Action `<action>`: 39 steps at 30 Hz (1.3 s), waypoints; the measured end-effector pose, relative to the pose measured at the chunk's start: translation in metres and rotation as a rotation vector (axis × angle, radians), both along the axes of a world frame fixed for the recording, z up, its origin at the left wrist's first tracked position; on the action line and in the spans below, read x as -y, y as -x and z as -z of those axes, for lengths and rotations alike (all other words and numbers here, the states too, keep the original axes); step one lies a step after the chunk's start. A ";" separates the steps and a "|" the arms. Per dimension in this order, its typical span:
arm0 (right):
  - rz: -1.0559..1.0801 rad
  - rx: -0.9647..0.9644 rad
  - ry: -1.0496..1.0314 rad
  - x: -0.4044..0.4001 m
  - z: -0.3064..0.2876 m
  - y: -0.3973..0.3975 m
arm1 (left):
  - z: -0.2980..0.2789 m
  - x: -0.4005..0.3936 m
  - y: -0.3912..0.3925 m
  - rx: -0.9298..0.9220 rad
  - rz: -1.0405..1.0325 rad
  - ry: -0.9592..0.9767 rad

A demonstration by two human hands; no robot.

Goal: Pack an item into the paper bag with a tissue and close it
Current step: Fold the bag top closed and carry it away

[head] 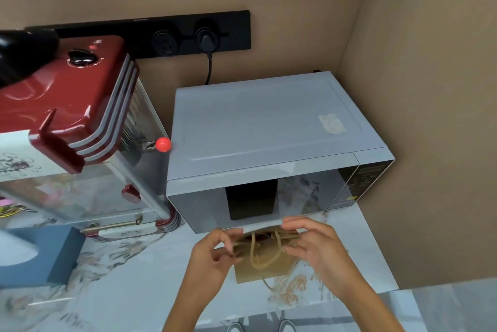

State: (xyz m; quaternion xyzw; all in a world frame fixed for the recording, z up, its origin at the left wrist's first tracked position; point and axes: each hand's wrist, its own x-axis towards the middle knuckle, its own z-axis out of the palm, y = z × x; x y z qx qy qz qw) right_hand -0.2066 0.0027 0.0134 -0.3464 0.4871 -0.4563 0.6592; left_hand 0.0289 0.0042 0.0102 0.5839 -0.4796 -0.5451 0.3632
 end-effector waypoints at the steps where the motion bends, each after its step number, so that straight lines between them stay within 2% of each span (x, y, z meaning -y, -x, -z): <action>1: 0.050 0.036 -0.021 -0.001 0.000 -0.002 | -0.001 -0.001 -0.001 -0.076 -0.013 0.004; 2: 0.069 -0.019 -0.025 -0.002 0.000 -0.003 | -0.001 -0.003 -0.001 -0.129 -0.025 -0.001; 3: 0.057 -0.160 -0.001 -0.005 0.000 -0.005 | -0.001 -0.004 -0.001 -0.145 -0.033 -0.012; 4: 0.009 -0.292 0.030 -0.007 -0.001 -0.007 | 0.000 -0.005 0.001 -0.107 -0.032 -0.019; 6: -0.099 -0.437 0.076 -0.009 0.004 -0.010 | 0.004 -0.007 0.007 0.042 -0.008 -0.031; 8: -0.148 -0.540 0.127 -0.007 0.011 -0.010 | 0.010 -0.007 0.014 0.183 0.023 -0.017; 12: -0.157 -0.599 0.094 -0.006 0.028 -0.004 | 0.022 -0.008 0.020 0.353 0.056 0.092; 15: -0.099 -0.571 0.079 -0.011 0.040 -0.005 | 0.033 -0.006 0.015 0.369 -0.009 0.059; 18: 0.003 -0.534 0.064 -0.014 0.047 -0.010 | 0.040 -0.005 0.009 0.229 -0.049 0.005; 26: 0.164 -0.564 0.154 -0.040 0.046 0.002 | 0.035 -0.028 0.029 0.232 -0.019 0.073; 33: 0.233 -0.535 0.193 -0.102 0.043 0.082 | 0.032 -0.072 0.103 0.143 0.071 0.089; 39: 0.243 -0.463 0.154 -0.158 0.048 0.197 | 0.043 -0.127 0.218 0.146 0.073 0.084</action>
